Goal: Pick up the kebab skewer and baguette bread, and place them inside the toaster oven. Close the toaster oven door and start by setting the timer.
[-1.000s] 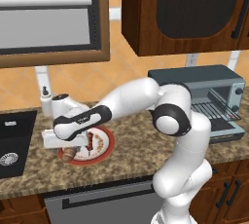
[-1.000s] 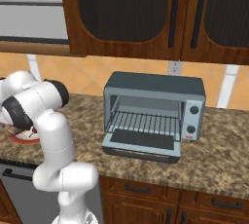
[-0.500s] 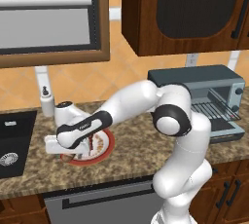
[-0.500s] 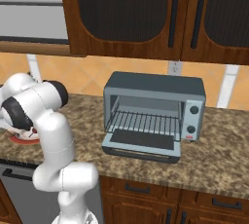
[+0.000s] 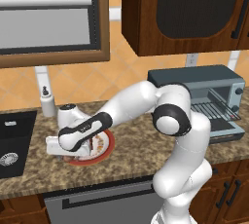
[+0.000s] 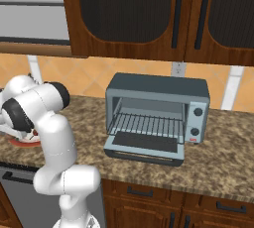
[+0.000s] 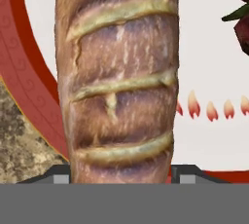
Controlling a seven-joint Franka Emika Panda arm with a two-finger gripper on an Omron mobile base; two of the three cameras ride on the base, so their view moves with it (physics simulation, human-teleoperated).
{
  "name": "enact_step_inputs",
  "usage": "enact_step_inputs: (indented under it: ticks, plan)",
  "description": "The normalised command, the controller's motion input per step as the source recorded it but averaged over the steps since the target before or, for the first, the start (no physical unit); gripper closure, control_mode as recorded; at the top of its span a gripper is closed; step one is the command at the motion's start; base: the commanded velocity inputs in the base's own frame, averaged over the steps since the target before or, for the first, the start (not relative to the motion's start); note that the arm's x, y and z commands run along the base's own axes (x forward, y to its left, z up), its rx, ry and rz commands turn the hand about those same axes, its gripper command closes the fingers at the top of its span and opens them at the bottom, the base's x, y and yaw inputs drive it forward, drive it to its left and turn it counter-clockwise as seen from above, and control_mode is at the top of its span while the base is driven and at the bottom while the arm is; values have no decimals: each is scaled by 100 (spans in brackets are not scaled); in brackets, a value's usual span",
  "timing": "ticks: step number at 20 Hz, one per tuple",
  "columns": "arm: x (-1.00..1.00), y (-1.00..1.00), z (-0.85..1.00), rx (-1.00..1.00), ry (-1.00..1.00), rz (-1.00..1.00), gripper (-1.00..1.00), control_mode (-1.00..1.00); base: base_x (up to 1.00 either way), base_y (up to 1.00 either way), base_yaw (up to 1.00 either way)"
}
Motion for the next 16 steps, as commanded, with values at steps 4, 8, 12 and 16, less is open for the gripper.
enact_step_inputs:
  ticks: [4,8,12,16]
  plan:
    - [0,-12,-8,2,0,-1,100,-100,0,0,0]
    - [-19,-53,77,11,-1,0,100,-100,0,0,0]
    - [-96,-94,97,8,-13,5,100,-100,0,0,0]
    - [-77,-100,62,0,-1,1,100,-100,0,0,0]
